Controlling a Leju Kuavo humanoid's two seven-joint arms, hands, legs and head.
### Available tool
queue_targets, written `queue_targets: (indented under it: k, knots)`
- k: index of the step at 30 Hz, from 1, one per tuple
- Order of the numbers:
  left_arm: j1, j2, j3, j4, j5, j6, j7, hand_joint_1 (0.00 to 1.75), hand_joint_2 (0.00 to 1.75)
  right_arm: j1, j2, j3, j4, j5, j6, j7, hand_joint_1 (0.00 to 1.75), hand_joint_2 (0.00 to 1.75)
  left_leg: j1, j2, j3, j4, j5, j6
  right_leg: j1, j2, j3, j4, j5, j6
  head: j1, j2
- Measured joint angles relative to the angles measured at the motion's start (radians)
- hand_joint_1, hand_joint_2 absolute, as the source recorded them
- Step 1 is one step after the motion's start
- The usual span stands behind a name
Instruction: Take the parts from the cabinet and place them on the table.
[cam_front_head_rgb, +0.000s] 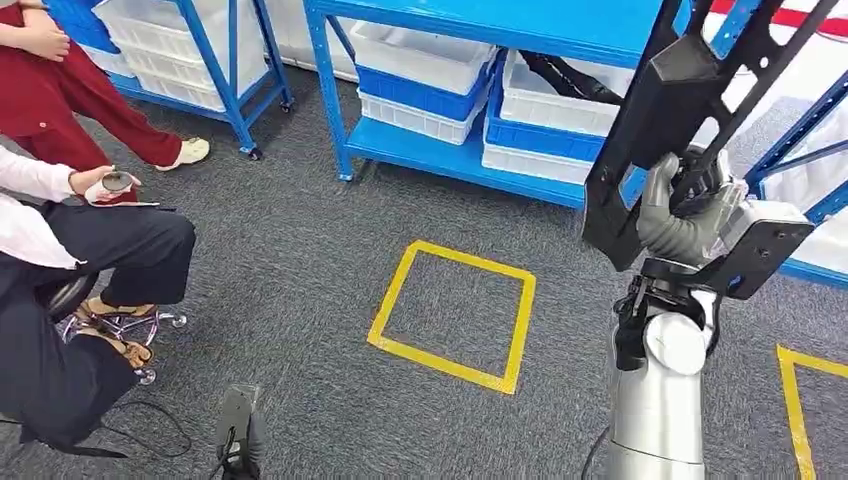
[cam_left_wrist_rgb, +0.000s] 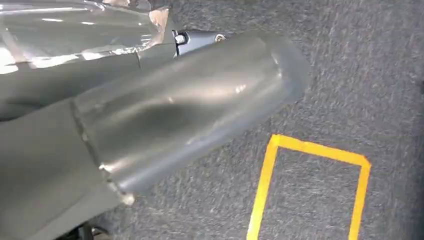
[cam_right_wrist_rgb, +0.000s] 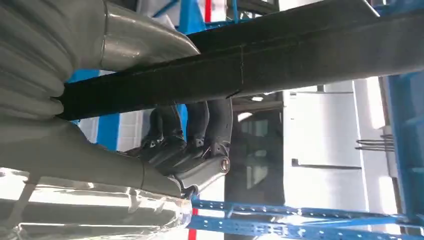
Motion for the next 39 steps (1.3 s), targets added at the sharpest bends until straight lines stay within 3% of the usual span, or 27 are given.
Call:
queue_targets:
  k: [2, 3, 4, 7, 8, 9, 11, 12, 13, 14, 15, 17, 18, 19, 22, 23, 24, 25, 27, 28, 29, 32, 33, 34, 37, 38, 39]
  knots:
    - [0.000, 0.000, 0.003, 0.000, 0.005, 0.000, -0.003, 0.00, 0.00, -0.007, 0.002, -0.001, 0.007, -0.011, 0.008, 0.000, 1.75, 1.75, 0.001, -0.001, -0.026, 0.006, 0.018, -0.011, -0.006, -0.001, 0.109, -0.152, 0.040, 0.015, 0.000, 0.000]
    - [0.000, 0.000, 0.010, 0.000, 0.008, 0.000, -0.006, 0.00, 0.00, -0.015, 0.003, -0.002, 0.011, -0.014, 0.010, -0.001, 1.75, 1.75, -0.004, 0.000, -0.041, 0.014, 0.023, -0.018, -0.008, 0.000, 0.168, -0.232, 0.019, 0.009, 0.000, 0.000]
    - [-0.001, 0.000, 0.015, 0.000, 0.008, 0.002, -0.009, 0.00, 0.00, -0.024, 0.010, -0.002, 0.016, -0.014, 0.013, -0.004, 1.75, 1.75, -0.004, 0.003, -0.049, 0.018, 0.032, -0.025, 0.008, 0.006, 0.187, -0.282, -0.001, -0.002, -0.002, 0.000]
    - [0.005, 0.004, 0.024, 0.000, 0.008, -0.002, -0.015, 0.00, 0.00, -0.031, 0.012, -0.006, 0.032, -0.027, 0.013, -0.020, 1.75, 1.75, -0.004, 0.001, -0.059, 0.016, 0.061, -0.034, 0.008, 0.005, 0.162, -0.269, 0.016, -0.012, -0.002, 0.000]
    - [0.007, 0.011, 0.024, 0.000, 0.006, -0.003, -0.015, 0.00, 0.00, -0.033, 0.011, -0.008, 0.040, -0.032, 0.013, -0.023, 1.75, 1.75, 0.002, -0.002, -0.069, 0.023, 0.047, -0.039, -0.013, 0.003, 0.161, -0.271, 0.024, -0.027, -0.002, 0.000]
    - [0.010, 0.012, 0.024, 0.000, 0.002, -0.004, -0.015, 0.00, 0.00, -0.035, 0.011, -0.010, 0.045, -0.034, 0.013, -0.024, 1.75, 1.75, 0.003, -0.005, -0.080, 0.056, -0.007, -0.047, -0.006, 0.001, 0.149, -0.269, 0.034, -0.036, -0.004, 0.000]
    - [0.009, 0.013, 0.024, 0.000, 0.005, -0.007, -0.021, 0.00, 0.00, -0.042, 0.012, -0.016, 0.052, -0.038, 0.012, -0.030, 1.75, 1.75, 0.005, -0.005, -0.118, 0.195, -0.117, -0.054, -0.002, -0.001, 0.130, -0.270, 0.046, -0.059, -0.007, 0.000]
    - [0.009, 0.015, 0.026, 0.000, 0.017, -0.016, -0.023, 0.00, 0.00, -0.045, 0.012, -0.017, 0.055, -0.039, 0.012, -0.032, 1.75, 1.75, 0.005, -0.005, -0.137, 0.269, -0.148, -0.057, 0.001, -0.002, 0.121, -0.270, 0.054, -0.062, -0.007, 0.000]
    - [0.009, 0.016, 0.032, 0.000, 0.030, -0.024, -0.024, 0.00, 0.00, -0.047, 0.012, -0.018, 0.059, -0.041, 0.012, -0.032, 1.75, 1.75, 0.006, -0.005, -0.148, 0.330, -0.147, -0.058, 0.003, -0.005, 0.111, -0.269, 0.062, -0.064, -0.007, 0.000]
    - [0.009, 0.018, 0.041, 0.000, 0.035, -0.029, -0.025, 0.00, 0.00, -0.047, 0.012, -0.019, 0.063, -0.040, 0.008, -0.032, 1.75, 1.75, 0.006, -0.005, -0.141, 0.346, -0.120, -0.058, 0.005, -0.011, 0.104, -0.269, 0.068, -0.064, -0.007, 0.000]
    - [0.009, 0.019, 0.046, 0.000, 0.040, -0.035, -0.025, 0.00, 0.00, -0.048, 0.012, -0.019, 0.067, -0.034, 0.002, -0.032, 1.75, 1.75, 0.007, -0.005, -0.115, 0.321, -0.083, -0.055, 0.005, -0.014, 0.096, -0.268, 0.075, -0.065, -0.007, 0.000]
    - [0.007, 0.022, 0.050, 0.000, 0.040, -0.037, -0.026, 0.00, 0.00, -0.053, 0.013, -0.019, 0.073, -0.029, -0.005, -0.031, 1.75, 1.75, 0.005, 0.009, -0.009, 0.174, -0.038, -0.045, 0.007, -0.020, 0.089, -0.268, 0.083, -0.059, -0.008, 0.000]
    - [0.004, 0.023, 0.051, 0.000, 0.040, -0.038, -0.027, 0.00, 0.00, -0.057, 0.013, -0.019, 0.073, -0.029, -0.006, -0.031, 1.75, 1.75, 0.002, 0.039, 0.041, 0.093, -0.060, -0.039, 0.008, -0.024, 0.088, -0.268, 0.086, -0.054, -0.008, 0.000]
    - [-0.001, 0.024, 0.051, 0.000, 0.039, -0.039, -0.029, 0.00, 0.00, -0.062, 0.011, -0.021, 0.073, -0.029, -0.009, -0.032, 1.75, 1.75, -0.011, 0.045, 0.065, 0.052, -0.072, -0.035, 0.015, -0.032, 0.083, -0.267, 0.089, -0.050, -0.006, 0.000]
    - [-0.005, 0.023, 0.052, 0.000, 0.030, -0.043, -0.031, 0.00, 0.00, -0.065, 0.010, -0.023, 0.074, -0.029, -0.011, -0.032, 1.75, 1.75, -0.015, 0.019, 0.061, 0.025, -0.076, -0.023, 0.015, -0.062, 0.076, -0.267, 0.102, -0.030, -0.006, 0.000]
    - [-0.003, 0.023, 0.052, 0.000, 0.029, -0.043, -0.031, 0.00, 0.00, -0.063, 0.009, -0.024, 0.074, -0.030, -0.013, -0.031, 1.75, 1.75, -0.005, 0.014, 0.062, 0.013, -0.065, -0.012, 0.023, -0.060, 0.067, -0.262, 0.096, -0.025, -0.006, 0.000]
    - [-0.002, 0.019, 0.053, 0.000, 0.027, -0.043, -0.031, 0.00, 0.00, -0.063, 0.005, -0.027, 0.074, -0.030, -0.015, -0.031, 1.75, 1.75, -0.006, 0.008, 0.058, 0.008, -0.058, -0.007, 0.016, -0.039, 0.054, -0.244, 0.080, -0.024, -0.004, 0.000]
    - [-0.003, 0.021, 0.053, 0.000, 0.027, -0.044, -0.030, 0.00, 0.00, -0.063, 0.003, -0.027, 0.073, -0.030, -0.015, -0.032, 1.75, 1.75, -0.005, 0.001, 0.050, 0.008, -0.052, 0.001, 0.016, -0.020, 0.032, -0.187, 0.043, -0.031, -0.004, 0.000]
    - [-0.003, 0.021, 0.054, 0.000, 0.023, -0.044, -0.029, 0.00, 0.00, -0.054, -0.004, -0.028, 0.073, -0.030, -0.018, -0.032, 1.75, 1.75, -0.005, -0.015, 0.036, 0.008, -0.040, 0.007, 0.013, -0.007, -0.032, -0.030, -0.027, -0.037, -0.004, 0.000]
    - [-0.002, 0.021, 0.054, 0.000, 0.021, -0.045, -0.028, 0.00, 0.00, -0.047, -0.007, -0.028, 0.074, -0.030, -0.018, -0.032, 1.75, 1.75, -0.005, -0.026, 0.028, 0.009, -0.033, 0.006, 0.013, -0.004, -0.055, 0.035, -0.046, -0.033, -0.002, 0.000]
    - [0.000, 0.020, 0.054, 0.000, 0.020, -0.045, -0.028, 0.00, 0.00, -0.042, -0.009, -0.029, 0.074, -0.031, -0.019, -0.032, 1.75, 1.75, -0.005, -0.035, 0.022, 0.009, -0.028, 0.004, 0.012, -0.003, -0.055, 0.043, -0.044, -0.027, -0.004, 0.000]
    - [0.001, 0.019, 0.054, 0.000, 0.020, -0.045, -0.027, 0.00, 0.00, -0.040, -0.011, -0.031, 0.073, -0.030, -0.017, -0.032, 1.75, 1.75, -0.004, -0.057, 0.009, 0.013, -0.015, -0.006, 0.006, 0.006, 0.072, -0.172, 0.035, -0.002, -0.003, 0.000]
    - [0.001, 0.019, 0.054, 0.000, 0.024, -0.048, -0.029, 0.00, 0.00, -0.041, -0.013, -0.031, 0.073, -0.029, -0.010, -0.032, 1.75, 1.75, -0.004, -0.063, 0.005, 0.016, -0.013, -0.009, 0.002, 0.029, 0.116, -0.251, 0.047, -0.002, -0.002, 0.000]
    - [-0.001, 0.018, 0.055, 0.000, 0.029, -0.052, -0.032, 0.00, 0.00, -0.041, -0.013, -0.031, 0.074, -0.029, -0.007, -0.032, 1.75, 1.75, -0.013, -0.068, -0.005, 0.025, -0.011, -0.014, 0.006, 0.035, 0.123, -0.269, 0.044, -0.011, -0.003, 0.000]
    - [0.004, 0.018, 0.055, 0.000, 0.031, -0.051, -0.038, 0.00, 0.00, -0.041, -0.014, -0.031, 0.082, -0.027, 0.000, -0.033, 1.75, 1.75, -0.007, -0.078, -0.012, 0.017, 0.003, -0.034, 0.012, 0.025, 0.113, -0.263, 0.055, -0.029, -0.003, 0.000]
    - [0.004, 0.023, 0.056, 0.000, 0.032, -0.050, -0.038, 0.00, 0.00, -0.041, -0.014, -0.031, 0.084, -0.027, 0.000, -0.034, 1.75, 1.75, -0.009, -0.085, -0.017, 0.018, 0.006, -0.039, -0.004, 0.017, 0.115, -0.270, 0.063, -0.040, -0.003, 0.000]
    - [0.005, 0.023, 0.056, 0.000, 0.032, -0.050, -0.038, 0.00, 0.00, -0.044, -0.014, -0.031, 0.085, -0.027, 0.000, -0.035, 1.75, 1.75, -0.007, -0.063, -0.027, 0.036, -0.015, -0.042, -0.006, 0.011, 0.114, -0.273, 0.069, -0.049, -0.003, 0.000]
